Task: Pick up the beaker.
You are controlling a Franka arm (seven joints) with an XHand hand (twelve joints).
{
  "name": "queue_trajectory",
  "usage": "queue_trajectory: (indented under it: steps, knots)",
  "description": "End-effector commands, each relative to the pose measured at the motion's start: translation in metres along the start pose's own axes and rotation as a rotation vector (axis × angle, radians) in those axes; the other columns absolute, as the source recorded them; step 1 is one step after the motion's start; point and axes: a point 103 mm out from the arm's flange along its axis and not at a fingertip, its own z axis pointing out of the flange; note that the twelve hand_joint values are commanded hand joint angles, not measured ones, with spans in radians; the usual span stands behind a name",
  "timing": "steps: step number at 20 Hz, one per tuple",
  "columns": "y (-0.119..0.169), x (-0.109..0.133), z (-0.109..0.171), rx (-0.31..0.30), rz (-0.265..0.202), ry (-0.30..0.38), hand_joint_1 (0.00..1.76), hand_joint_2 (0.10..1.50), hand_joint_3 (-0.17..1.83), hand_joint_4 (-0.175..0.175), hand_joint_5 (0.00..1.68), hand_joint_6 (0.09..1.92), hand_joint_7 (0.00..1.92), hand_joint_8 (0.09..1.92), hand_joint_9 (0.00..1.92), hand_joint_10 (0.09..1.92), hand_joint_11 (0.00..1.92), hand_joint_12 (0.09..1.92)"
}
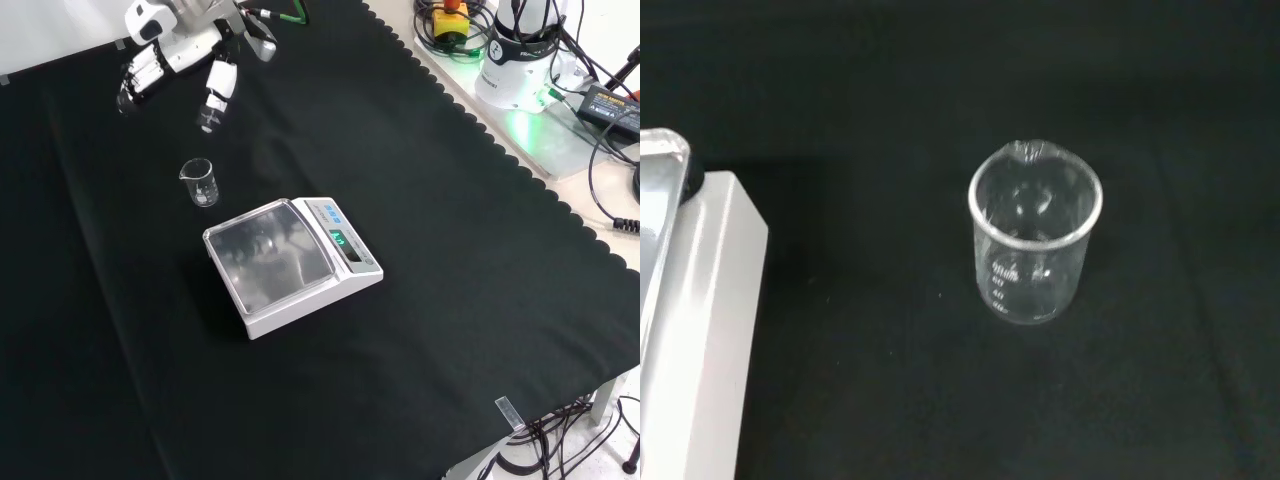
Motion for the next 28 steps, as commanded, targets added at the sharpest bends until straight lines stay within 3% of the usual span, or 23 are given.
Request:
queue_trajectory:
  steps: [1, 8, 12, 17, 20, 28]
  knots:
    - [0.002, 0.0, 0.02, 0.019, 0.0, 0.025, 0.29, 0.91, 0.16, -0.149, 0.07, 0.09, 0.0, 0.39, 0.0, 0.64, 0.1, 1.45]
    - [0.007, -0.003, 0.046, 0.049, -0.023, 0.052, 0.3, 0.91, 0.15, -0.15, 0.07, 0.09, 0.0, 0.39, 0.0, 0.64, 0.1, 1.45]
    - [0.01, -0.003, 0.063, 0.071, 0.01, 0.044, 0.3, 0.91, 0.15, -0.151, 0.07, 0.09, 0.0, 0.4, 0.0, 0.64, 0.1, 1.46]
    - [0.016, -0.02, 0.074, 0.084, -0.008, 0.041, 0.31, 0.91, 0.15, -0.152, 0.07, 0.09, 0.0, 0.4, 0.0, 0.64, 0.1, 1.46]
    - [0.025, -0.009, 0.082, 0.089, 0.011, 0.036, 0.31, 0.91, 0.15, -0.152, 0.07, 0.09, 0.0, 0.4, 0.0, 0.64, 0.1, 1.46]
    - [0.048, -0.027, 0.102, 0.129, 0.033, 0.051, 0.32, 0.9, 0.14, -0.153, 0.07, 0.09, 0.0, 0.41, 0.0, 0.65, 0.1, 1.46]
